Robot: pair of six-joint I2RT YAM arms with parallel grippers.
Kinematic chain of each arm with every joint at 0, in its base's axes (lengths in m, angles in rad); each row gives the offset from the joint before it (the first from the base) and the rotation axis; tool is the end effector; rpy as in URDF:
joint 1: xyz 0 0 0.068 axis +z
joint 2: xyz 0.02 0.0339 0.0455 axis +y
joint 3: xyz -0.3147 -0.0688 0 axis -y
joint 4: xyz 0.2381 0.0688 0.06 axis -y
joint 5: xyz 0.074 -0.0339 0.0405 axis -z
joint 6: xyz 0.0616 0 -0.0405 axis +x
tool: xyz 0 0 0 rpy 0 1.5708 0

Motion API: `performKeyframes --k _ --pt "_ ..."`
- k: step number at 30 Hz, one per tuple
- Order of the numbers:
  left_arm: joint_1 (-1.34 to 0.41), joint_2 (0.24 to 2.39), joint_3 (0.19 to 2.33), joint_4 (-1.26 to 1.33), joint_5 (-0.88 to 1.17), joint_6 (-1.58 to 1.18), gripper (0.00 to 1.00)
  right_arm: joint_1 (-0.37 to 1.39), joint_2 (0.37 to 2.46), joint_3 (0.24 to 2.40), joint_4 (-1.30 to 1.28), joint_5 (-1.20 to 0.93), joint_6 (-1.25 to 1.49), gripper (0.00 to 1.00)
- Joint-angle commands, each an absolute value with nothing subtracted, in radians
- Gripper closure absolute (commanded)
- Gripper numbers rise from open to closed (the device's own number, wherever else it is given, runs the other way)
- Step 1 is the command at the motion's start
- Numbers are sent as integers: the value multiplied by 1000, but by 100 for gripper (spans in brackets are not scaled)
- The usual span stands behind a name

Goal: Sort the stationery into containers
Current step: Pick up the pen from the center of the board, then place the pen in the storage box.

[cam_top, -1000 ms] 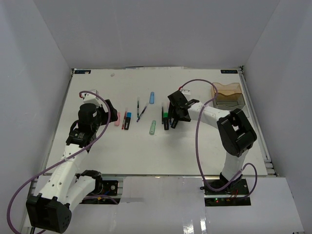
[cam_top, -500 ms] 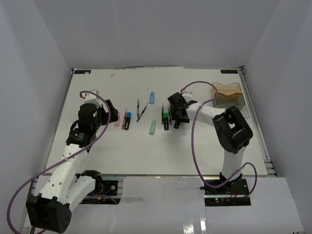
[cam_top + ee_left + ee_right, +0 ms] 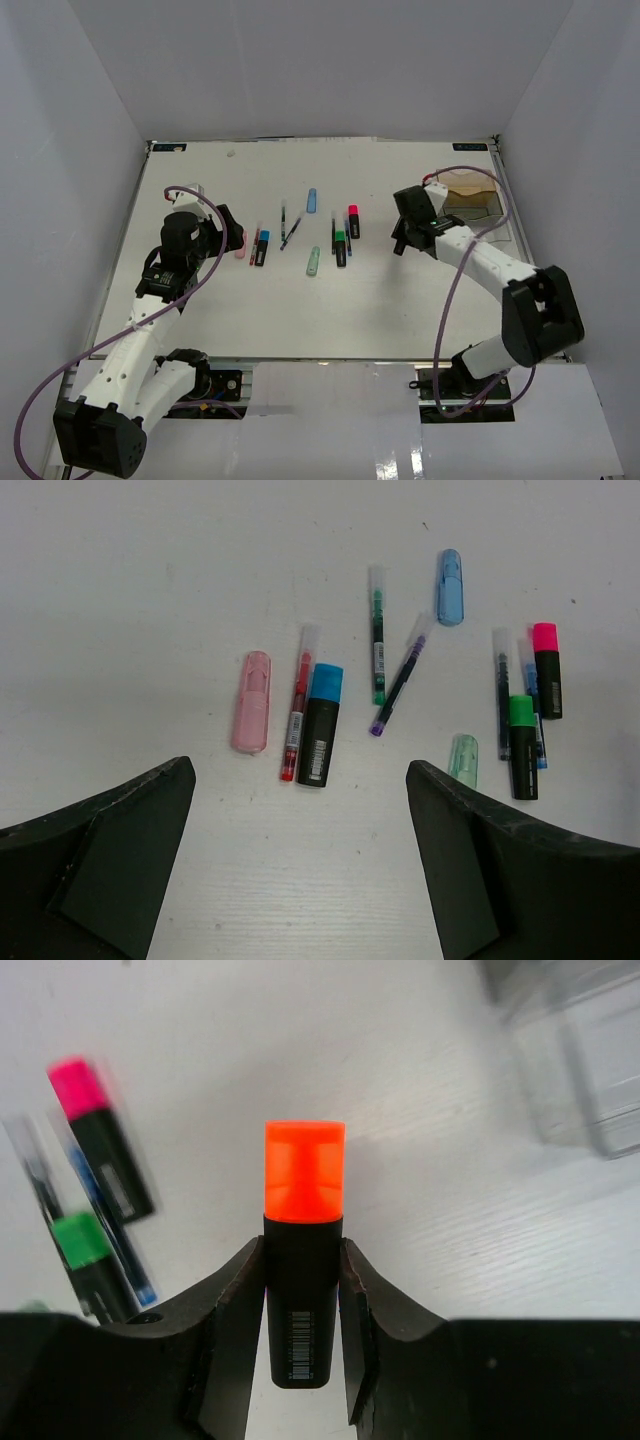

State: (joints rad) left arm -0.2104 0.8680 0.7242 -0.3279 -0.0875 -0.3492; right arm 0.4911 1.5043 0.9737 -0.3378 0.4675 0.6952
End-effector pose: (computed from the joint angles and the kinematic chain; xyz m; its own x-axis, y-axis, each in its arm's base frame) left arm 0.1785 -0.0326 0.3174 -0.4627 -0.2497 -0.8506 -0.0281 0.9632 -0.2675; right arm 0.2936 0.1256 0.2603 -0.6221 0.3157 -0.7164 0.3050 0.9405 0.1497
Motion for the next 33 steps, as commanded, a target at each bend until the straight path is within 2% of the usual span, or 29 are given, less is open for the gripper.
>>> performKeyframes --k 1,5,14,24,33 --pt "-203 864 716 -310 -69 -354 2 372 1359 947 -313 500 696 79" --pt "-204 861 718 -311 -71 -354 2 182 1272 934 -311 503 704 76" --pt "-203 865 715 -311 -71 -354 2 -64 1316 951 -281 462 798 73" --pt "-204 868 715 -311 -69 -357 2 -113 1453 986 -253 433 894 71" --pt "-204 870 713 -311 -69 -356 2 -114 1540 1017 -244 407 954 64"
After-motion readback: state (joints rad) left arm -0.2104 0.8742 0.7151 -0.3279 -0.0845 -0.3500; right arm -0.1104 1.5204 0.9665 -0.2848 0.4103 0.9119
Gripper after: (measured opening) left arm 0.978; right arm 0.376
